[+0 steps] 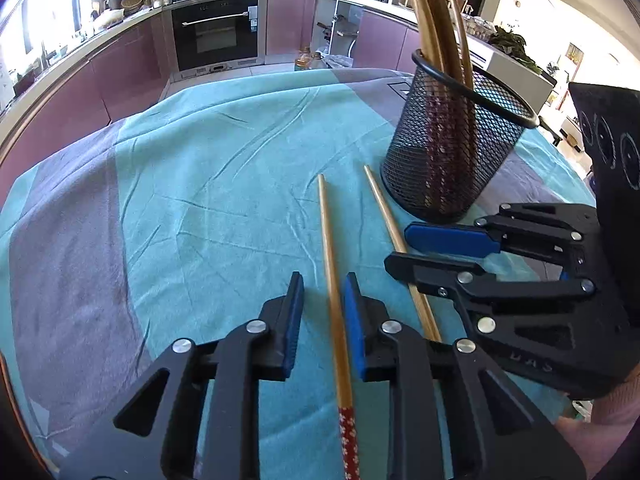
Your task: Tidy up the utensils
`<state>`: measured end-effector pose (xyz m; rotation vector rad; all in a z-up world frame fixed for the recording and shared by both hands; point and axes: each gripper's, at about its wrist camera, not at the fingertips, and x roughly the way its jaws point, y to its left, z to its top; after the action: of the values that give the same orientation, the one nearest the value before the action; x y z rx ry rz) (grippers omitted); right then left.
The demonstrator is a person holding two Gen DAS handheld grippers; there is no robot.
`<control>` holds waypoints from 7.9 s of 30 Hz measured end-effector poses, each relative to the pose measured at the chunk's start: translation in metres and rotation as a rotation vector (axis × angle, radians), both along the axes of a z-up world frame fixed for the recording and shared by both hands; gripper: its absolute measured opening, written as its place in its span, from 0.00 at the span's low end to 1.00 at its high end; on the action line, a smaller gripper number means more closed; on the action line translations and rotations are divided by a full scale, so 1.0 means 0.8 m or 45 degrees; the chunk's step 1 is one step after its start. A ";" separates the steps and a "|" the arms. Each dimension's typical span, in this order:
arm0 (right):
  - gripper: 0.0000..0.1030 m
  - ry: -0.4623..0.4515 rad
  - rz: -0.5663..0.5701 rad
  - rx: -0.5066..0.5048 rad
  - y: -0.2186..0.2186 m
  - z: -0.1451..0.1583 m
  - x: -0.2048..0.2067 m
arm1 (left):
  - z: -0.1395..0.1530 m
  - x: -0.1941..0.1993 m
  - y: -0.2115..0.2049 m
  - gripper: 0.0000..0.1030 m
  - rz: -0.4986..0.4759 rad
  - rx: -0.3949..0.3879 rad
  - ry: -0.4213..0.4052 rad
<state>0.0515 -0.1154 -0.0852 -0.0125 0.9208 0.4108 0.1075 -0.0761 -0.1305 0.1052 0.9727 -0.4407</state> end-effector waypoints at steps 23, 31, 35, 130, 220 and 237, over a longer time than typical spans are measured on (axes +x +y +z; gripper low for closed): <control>0.12 0.013 -0.024 0.038 -0.002 0.005 0.003 | -0.009 0.006 0.024 0.07 0.145 -0.068 0.032; 0.19 -0.013 -0.036 -0.039 0.009 0.001 0.003 | -0.008 0.013 0.013 0.11 0.120 -0.044 0.024; 0.10 -0.007 -0.046 -0.013 0.007 0.000 0.005 | -0.009 0.014 0.009 0.07 0.139 -0.046 0.022; 0.05 -0.402 -0.013 0.385 -0.084 0.138 -0.084 | 0.131 -0.086 0.031 0.07 -0.012 -0.368 -0.240; 0.05 -0.483 -0.057 0.359 -0.086 0.162 -0.092 | 0.161 -0.089 0.020 0.07 -0.027 -0.351 -0.366; 0.05 -0.521 -0.068 0.348 -0.094 0.171 -0.092 | 0.170 -0.086 0.017 0.07 -0.047 -0.355 -0.395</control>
<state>-0.0219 -0.1906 0.0514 0.1725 0.4563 0.4608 0.0384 -0.0625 0.0051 -0.0598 0.5991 -0.5712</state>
